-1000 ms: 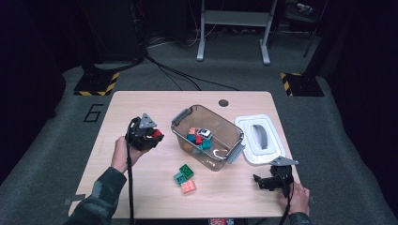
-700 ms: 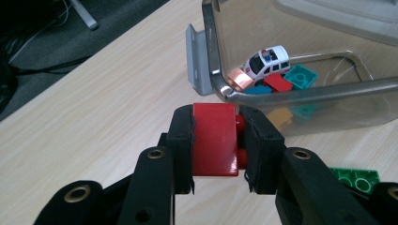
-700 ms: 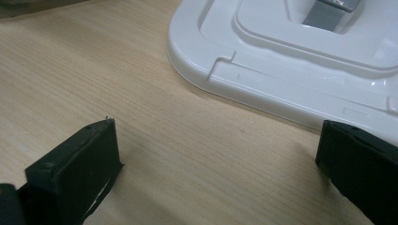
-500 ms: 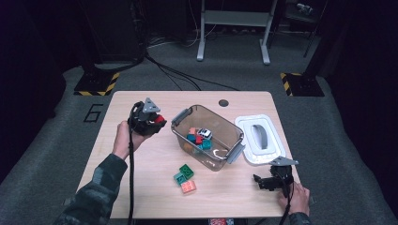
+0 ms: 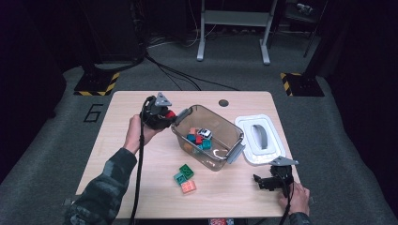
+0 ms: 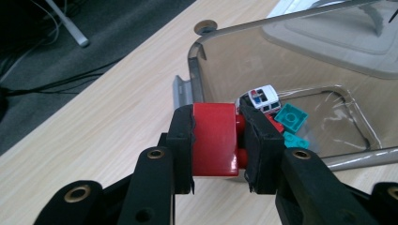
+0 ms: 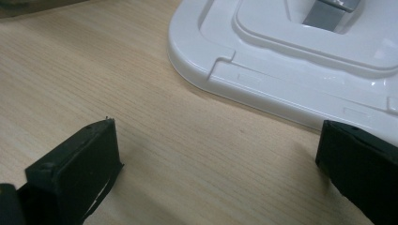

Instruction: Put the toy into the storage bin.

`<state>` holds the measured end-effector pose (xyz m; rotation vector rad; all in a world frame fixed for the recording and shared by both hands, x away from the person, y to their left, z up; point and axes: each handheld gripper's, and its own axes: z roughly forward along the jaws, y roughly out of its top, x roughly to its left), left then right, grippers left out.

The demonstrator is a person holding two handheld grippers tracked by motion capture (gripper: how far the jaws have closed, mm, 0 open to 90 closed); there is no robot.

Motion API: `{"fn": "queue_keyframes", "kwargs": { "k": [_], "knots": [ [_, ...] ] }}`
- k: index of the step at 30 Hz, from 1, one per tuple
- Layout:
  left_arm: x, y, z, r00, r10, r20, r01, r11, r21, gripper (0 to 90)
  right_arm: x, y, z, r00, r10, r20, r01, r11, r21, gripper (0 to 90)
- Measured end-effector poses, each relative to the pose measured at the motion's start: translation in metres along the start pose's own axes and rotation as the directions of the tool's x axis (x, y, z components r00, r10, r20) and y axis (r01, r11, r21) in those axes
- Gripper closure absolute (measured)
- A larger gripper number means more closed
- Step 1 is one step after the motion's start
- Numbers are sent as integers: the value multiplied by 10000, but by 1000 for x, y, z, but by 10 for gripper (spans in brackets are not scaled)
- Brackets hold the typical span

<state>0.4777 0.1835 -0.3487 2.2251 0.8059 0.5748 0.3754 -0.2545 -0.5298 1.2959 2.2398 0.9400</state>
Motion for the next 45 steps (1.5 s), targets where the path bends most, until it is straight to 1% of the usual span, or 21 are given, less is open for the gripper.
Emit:
{"fn": "queue_keyframes", "kwargs": {
  "k": [4,5,6,11,12,14,17,20,21,22,23,26,27,29,32,34,35,37,38,41,45],
  "knots": [
    [-4,3,12,9998,53,204,-55,9999,122,675,0,0,0,10000,0,1,0,10000,-1,0],
    [-5,3,16,9995,-24,307,20,9999,143,675,0,0,0,10000,1,1,-1,10000,3,0],
    [-6,3,19,9993,42,369,-50,9998,211,675,0,0,0,10000,-6,4,6,10000,0,0],
    [-11,-3,38,9986,0,525,-30,9984,568,674,0,0,0,10000,-3,0,3,10000,-2,0],
    [-11,-5,42,9984,-75,553,42,9982,605,674,0,0,0,10000,2,-1,-2,10000,2,0],
    [-10,-8,45,9985,-68,535,26,9969,781,674,0,0,0,10000,1,0,-1,10000,1,0],
    [-9,-11,49,9977,-207,639,153,9963,845,674,0,0,0,10000,-8,4,8,10000,4,0],
    [-12,-12,52,9979,-68,649,0,9945,1044,671,0,0,0,10000,3,0,-3,10000,0,0],
    [-13,-12,53,9984,-32,561,-26,9948,1023,668,0,0,0,10000,-9,6,9,10000,-1,0],
    [-13,-13,53,9983,-33,580,-30,9941,1084,647,0,0,0,10000,3,0,-3,10000,0,0],
    [-13,-13,52,9971,-176,740,96,9942,1072,615,0,0,0,10000,-1,0,1,10000,2,0],
    [-14,-12,48,9965,-121,830,40,9952,976,510,0,0,0,10000,1,1,-1,10000,0,0],
    [-15,-12,45,9974,-49,718,-20,9954,956,456,0,0,0,10000,-8,0,8,10000,-3,0],
    [-17,-12,40,9968,1,801,-67,9966,818,395,0,0,0,10000,-1,0,1,10000,0,0],
    [-19,-16,30,9968,-80,796,32,9982,603,293,0,0,0,10000,-1,0,1,10000,0,0],
    [-20,-19,23,9976,-74,682,40,9988,492,231,0,0,0,10000,0,0,0,10000,0,0],
    [-20,-21,19,9973,-89,734,54,9989,472,209,0,0,0,10000,3,1,-3,10000,3,0],
    [-21,-25,12,9978,-99,650,70,9990,433,167,0,0,0,10000,2,0,-2,10000,0,0],
    [-23,-29,8,9981,-147,596,126,9993,353,158,0,0,0,10000,0,1,0,10000,-1,0],
    [-24,-39,0,9980,-124,612,99,9991,408,151,0,0,0,10000,1,0,-1,10000,2,0],
    [-28,-57,-7,9981,-313,535,291,9986,431,118,0,0,0,10000,-30,35,30,10000,2,0]
  ]
}}
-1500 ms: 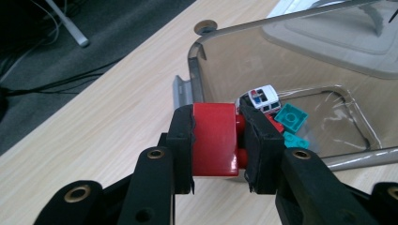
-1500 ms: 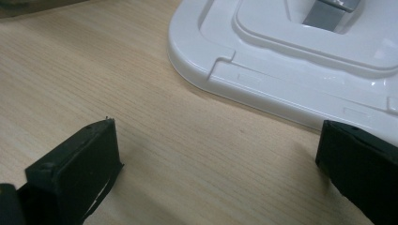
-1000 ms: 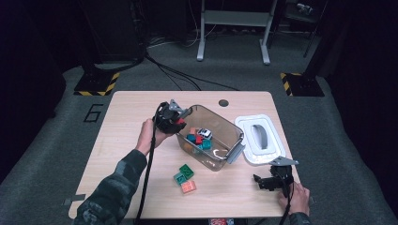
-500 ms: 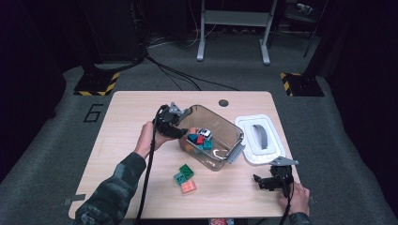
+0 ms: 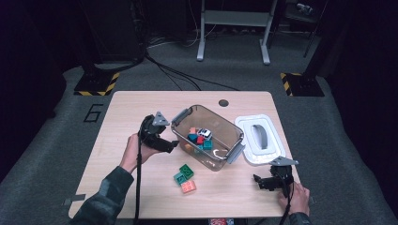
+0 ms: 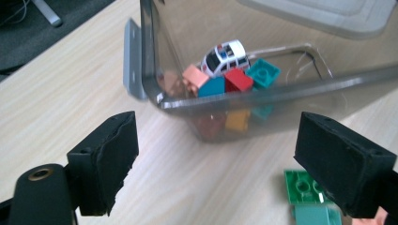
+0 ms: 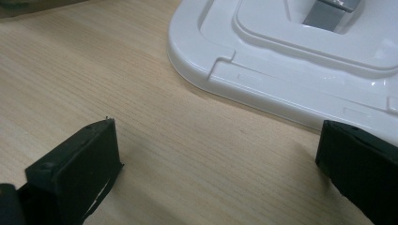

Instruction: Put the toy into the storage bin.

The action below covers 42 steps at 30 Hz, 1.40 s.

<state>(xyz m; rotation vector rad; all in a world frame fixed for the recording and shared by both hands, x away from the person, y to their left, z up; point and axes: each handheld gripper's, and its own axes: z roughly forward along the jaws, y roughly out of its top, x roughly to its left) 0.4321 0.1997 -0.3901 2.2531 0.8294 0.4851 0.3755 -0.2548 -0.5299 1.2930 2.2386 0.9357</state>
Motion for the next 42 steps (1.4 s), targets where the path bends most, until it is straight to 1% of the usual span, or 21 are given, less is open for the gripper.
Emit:
{"fn": "queue_keyframes", "kwargs": {
  "k": [2,3,7,9,10,11,12,13,16,19,23,25,26,27,30,33,35,36,38,40,42],
  "knots": [
    [-2,-10,0,9999,-114,1,114,9999,64,101,0,0,0,10000,27,-36,-27,10000,0,0],
    [-3,-15,0,10000,-73,-39,74,9999,155,91,0,0,0,10000,30,-34,-30,10000,-2,0],
    [-8,-34,7,9997,-224,-39,225,9988,429,49,0,0,0,10000,18,-16,-18,10000,-2,0],
    [-12,-42,11,9996,-297,31,295,9983,510,33,0,0,0,10000,21,-29,-21,10000,-2,0],
    [-14,-45,13,9991,-372,201,360,9976,585,32,0,0,0,10000,4,-4,-4,10000,-2,0],
    [-18,-49,16,9992,-366,160,355,9973,645,30,0,0,0,10000,18,-17,-18,10000,-2,0],
    [-22,-52,20,9989,-385,273,366,9971,668,27,0,0,0,10000,18,-18,-18,10000,0,0],
    [-25,-55,23,9988,-289,388,258,9966,784,28,0,0,0,10000,17,-15,-17,10000,-2,0],
    [-37,-61,33,9981,-261,564,203,9946,1019,29,0,0,0,10000,17,-13,-17,10000,-4,0],
    [-45,-63,42,9943,-250,1040,116,9917,1277,42,0,0,0,10000,12,-14,-12,10000,0,0],
    [-57,-66,53,9923,-91,1236,-89,9896,1437,52,0,0,0,10000,18,-28,-18,10000,-4,0],
    [-60,-67,56,9913,-111,1315,-102,9870,1603,60,0,0,0,10000,26,-36,-26,10000,-1,0],
    [-61,-68,58,9922,-46,1248,-164,9859,1665,68,0,0,0,10000,15,-14,-15,10000,-1,0],
    [-60,-70,59,9927,101,1201,-323,9823,1845,71,0,0,0,10000,6,-6,-6,10000,-2,0],
    [-54,-75,60,9955,131,938,-326,9774,2089,87,0,0,0,10000,22,-29,-22,10000,-2,0],
    [-45,-81,55,9984,67,569,-193,9745,2237,93,0,0,0,10000,7,-6,-7,10000,0,0],
    [-37,-85,52,9995,-87,304,15,9735,2286,95,0,0,0,10000,29,-35,-29,10000,-1,0],
    [-34,-86,50,9995,-157,264,90,9713,2375,95,0,0,0,10000,3,-1,-3,10000,-2,0],
    [-28,-89,48,9994,-340,37,323,9736,2259,95,0,0,0,10000,12,-16,-12,10000,0,0],
    [-24,-90,45,9987,-506,-22,499,9750,2164,95,0,0,0,10000,20,-30,-20,10000,-2,0],
    [-25,-90,43,9975,-704,-27,696,9785,1944,86,0,0,0,10000,28,-34,-28,10000,-2,0]
  ]
}}
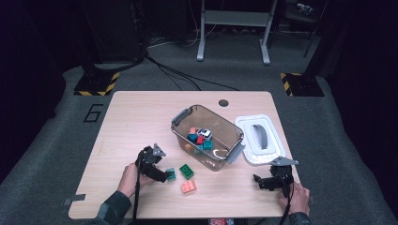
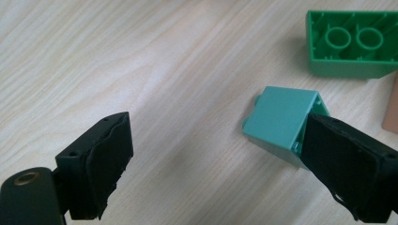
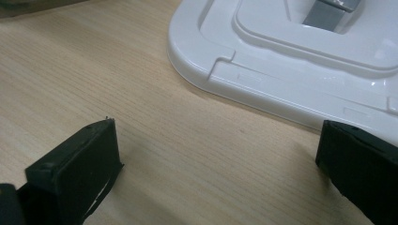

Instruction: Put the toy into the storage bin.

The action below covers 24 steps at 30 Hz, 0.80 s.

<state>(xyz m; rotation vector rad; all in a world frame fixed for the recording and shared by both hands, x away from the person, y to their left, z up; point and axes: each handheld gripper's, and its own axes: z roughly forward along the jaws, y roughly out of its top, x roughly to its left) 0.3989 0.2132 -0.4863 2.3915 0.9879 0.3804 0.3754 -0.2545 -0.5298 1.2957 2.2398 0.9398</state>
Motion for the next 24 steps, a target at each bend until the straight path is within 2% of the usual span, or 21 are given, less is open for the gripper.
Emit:
{"fn": "queue_keyframes", "kwargs": {
  "k": [4,6,9,13,17,24],
  "knots": [
    [-8,5,-2,10000,44,-18,-45,9994,-331,67,0,0,0,10000,3,1,-3,10000,1,0],
    [-14,9,3,9998,30,-182,-38,9988,-484,71,0,0,0,10000,-1,-2,1,10000,3,0],
    [-21,15,11,9991,13,-412,-34,9986,-520,85,0,0,0,10000,-12,18,12,10000,-1,0],
    [-26,18,18,9975,133,-698,-153,9995,-284,104,0,0,0,10000,-13,16,13,10000,2,0],
    [-24,15,18,9957,240,-891,-244,9997,-41,122,0,0,0,10000,-10,21,10,10000,-1,0],
    [-9,-3,9,9953,-245,-940,265,9994,206,138,0,0,0,10000,-1,2,1,10000,1,0]
  ]
}}
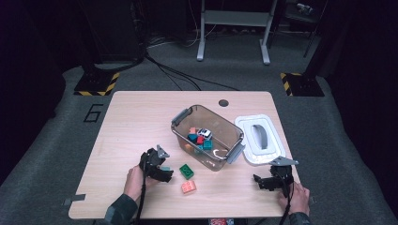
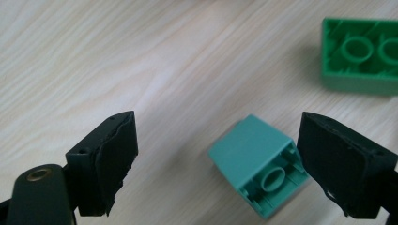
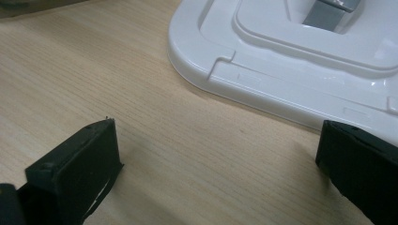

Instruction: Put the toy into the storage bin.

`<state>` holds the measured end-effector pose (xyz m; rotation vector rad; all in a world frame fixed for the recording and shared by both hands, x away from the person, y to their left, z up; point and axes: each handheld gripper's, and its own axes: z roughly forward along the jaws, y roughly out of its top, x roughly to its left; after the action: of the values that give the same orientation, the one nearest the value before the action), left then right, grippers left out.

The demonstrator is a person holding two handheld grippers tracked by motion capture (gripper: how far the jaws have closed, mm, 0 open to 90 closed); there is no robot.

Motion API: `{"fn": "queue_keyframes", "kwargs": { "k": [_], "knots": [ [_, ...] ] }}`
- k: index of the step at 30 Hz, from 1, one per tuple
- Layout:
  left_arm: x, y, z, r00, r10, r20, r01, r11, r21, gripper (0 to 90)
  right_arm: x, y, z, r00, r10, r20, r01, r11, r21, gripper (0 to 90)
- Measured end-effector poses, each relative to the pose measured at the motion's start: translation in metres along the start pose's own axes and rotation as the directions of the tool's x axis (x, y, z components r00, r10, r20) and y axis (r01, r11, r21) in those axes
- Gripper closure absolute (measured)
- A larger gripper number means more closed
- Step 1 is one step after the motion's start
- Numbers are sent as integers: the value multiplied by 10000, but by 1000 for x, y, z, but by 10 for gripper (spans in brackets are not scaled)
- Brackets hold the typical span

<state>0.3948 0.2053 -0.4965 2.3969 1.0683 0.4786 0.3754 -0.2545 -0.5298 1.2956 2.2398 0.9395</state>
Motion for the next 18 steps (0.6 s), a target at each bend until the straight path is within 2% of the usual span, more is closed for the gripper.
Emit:
{"fn": "queue_keyframes", "kwargs": {
  "k": [3,6,8,12,15,18],
  "knots": [
    [5,-6,-3,9998,-81,161,84,9998,-188,184,0,0,0,10000,-3,-1,3,10000,-1,0],
    [8,-10,-6,9984,-137,548,163,9988,-465,319,0,0,0,10000,-9,4,9,10000,0,0],
    [10,-11,-6,9967,-158,793,194,9988,-457,401,0,0,0,10000,0,-3,0,10000,-2,0],
    [10,-12,-4,9963,-111,855,156,9985,-522,567,0,0,0,10000,-13,16,13,10000,0,0],
    [13,-12,-4,9948,-184,1003,237,9984,-515,584,0,0,0,10000,-15,15,15,10000,0,0],
    [15,-11,-5,9961,-159,867,215,9977,-641,591,0,0,0,10000,3,-1,-3,10000,0,0]
  ]
}}
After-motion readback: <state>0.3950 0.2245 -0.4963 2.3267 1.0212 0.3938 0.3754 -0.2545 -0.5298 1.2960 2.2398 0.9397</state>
